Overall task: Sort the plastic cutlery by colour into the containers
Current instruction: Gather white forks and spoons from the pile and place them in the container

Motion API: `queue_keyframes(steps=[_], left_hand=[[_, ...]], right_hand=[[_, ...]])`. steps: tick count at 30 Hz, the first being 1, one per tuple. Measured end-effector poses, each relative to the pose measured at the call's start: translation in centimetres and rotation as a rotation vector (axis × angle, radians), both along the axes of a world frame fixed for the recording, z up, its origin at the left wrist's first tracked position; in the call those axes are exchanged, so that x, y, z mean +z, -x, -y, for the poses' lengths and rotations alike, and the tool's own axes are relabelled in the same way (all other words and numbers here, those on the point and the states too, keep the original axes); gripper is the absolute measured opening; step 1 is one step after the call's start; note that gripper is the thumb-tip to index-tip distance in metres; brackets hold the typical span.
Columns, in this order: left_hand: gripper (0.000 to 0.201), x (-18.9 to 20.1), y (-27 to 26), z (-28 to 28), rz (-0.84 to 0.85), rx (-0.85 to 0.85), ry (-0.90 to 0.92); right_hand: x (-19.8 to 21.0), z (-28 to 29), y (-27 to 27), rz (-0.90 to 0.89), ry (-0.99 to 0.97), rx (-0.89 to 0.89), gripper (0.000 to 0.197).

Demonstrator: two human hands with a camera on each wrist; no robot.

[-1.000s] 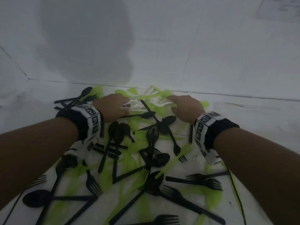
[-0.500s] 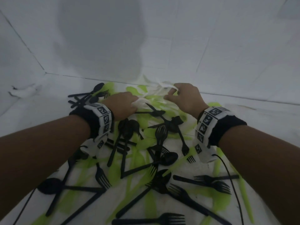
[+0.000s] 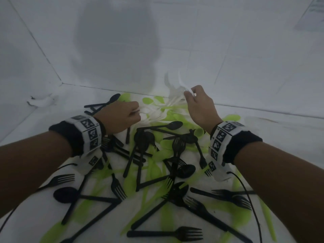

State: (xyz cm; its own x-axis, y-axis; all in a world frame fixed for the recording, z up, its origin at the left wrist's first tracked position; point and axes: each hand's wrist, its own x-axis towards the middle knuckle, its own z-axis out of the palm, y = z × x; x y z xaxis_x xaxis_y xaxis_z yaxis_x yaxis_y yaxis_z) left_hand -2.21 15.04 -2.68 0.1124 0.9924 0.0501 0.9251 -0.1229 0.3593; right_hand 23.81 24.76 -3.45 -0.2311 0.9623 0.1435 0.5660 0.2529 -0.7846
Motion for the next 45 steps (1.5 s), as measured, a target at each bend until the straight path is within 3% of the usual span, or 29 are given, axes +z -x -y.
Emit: queue_keyframes(steps=[4,9,12,15,20,23,25,28,31,34,37,39,42,45], left_hand=[[0.026,0.3,0.9,2.4,0.041,0.026,0.059],[0.014,-0.5,1.6,4.3,-0.002,-0.024,0.04],[0.023,-0.8,2.1,5.4,-0.114,-0.064,0.03],[0.017,-0.6,2.5,6.7,-0.142,-0.143,-0.031],[0.039,-0.6,3.7,7.4,-0.378,-0.289,-0.113],[0.037,-0.8,4.8,6.7,-0.461,-0.353,-0.146],[0.029,-0.8,5.3,5.9,-0.481,-0.357,-0.154],[0.024,-0.8,5.5,4.0,-0.515,-0.368,-0.125],[0.027,-1.7,5.0,1.4,-0.556,-0.363,-0.126],[0.049,-2.6,4.0,-1.1,-0.62,-0.403,-0.114],[0.066,-3.4,2.4,-2.6,-0.69,-0.414,0.025],[0.054,-3.5,1.6,-3.2,-0.672,-0.429,0.043],[0.025,-3.6,1.4,-3.5,-0.669,-0.511,-0.132],[0.023,-3.2,1.8,-3.0,-0.657,-0.646,-0.245]], right_hand=[[-0.7,0.5,1.0,0.157,0.202,0.156,0.029],[-1.6,0.2,2.2,0.458,0.079,0.289,0.034],[-1.7,-0.5,3.3,0.663,-0.01,0.345,0.031],[-1.8,-0.9,4.7,0.813,-0.075,0.38,0.03],[-2.3,-1.3,6.5,0.982,-0.093,0.359,0.035],[-2.1,-1.6,6.8,0.953,-0.156,0.353,0.019],[-1.8,-2.2,6.6,0.846,-0.138,0.352,0.021],[-0.6,-2.6,6.1,0.568,-0.079,0.331,0.037],[1.0,-2.1,5.6,0.208,-0.095,0.16,0.032],[2.2,-1.4,5.2,0.014,-0.145,-0.001,0.038],[2.7,-0.7,4.5,-0.126,-0.026,-0.082,0.035],[2.5,-0.6,3.7,-0.052,-0.028,-0.085,0.037],[1.3,-0.5,2.5,0.21,0.013,0.021,0.041],[-0.4,-0.7,2.3,0.405,0.019,0.147,0.036]])
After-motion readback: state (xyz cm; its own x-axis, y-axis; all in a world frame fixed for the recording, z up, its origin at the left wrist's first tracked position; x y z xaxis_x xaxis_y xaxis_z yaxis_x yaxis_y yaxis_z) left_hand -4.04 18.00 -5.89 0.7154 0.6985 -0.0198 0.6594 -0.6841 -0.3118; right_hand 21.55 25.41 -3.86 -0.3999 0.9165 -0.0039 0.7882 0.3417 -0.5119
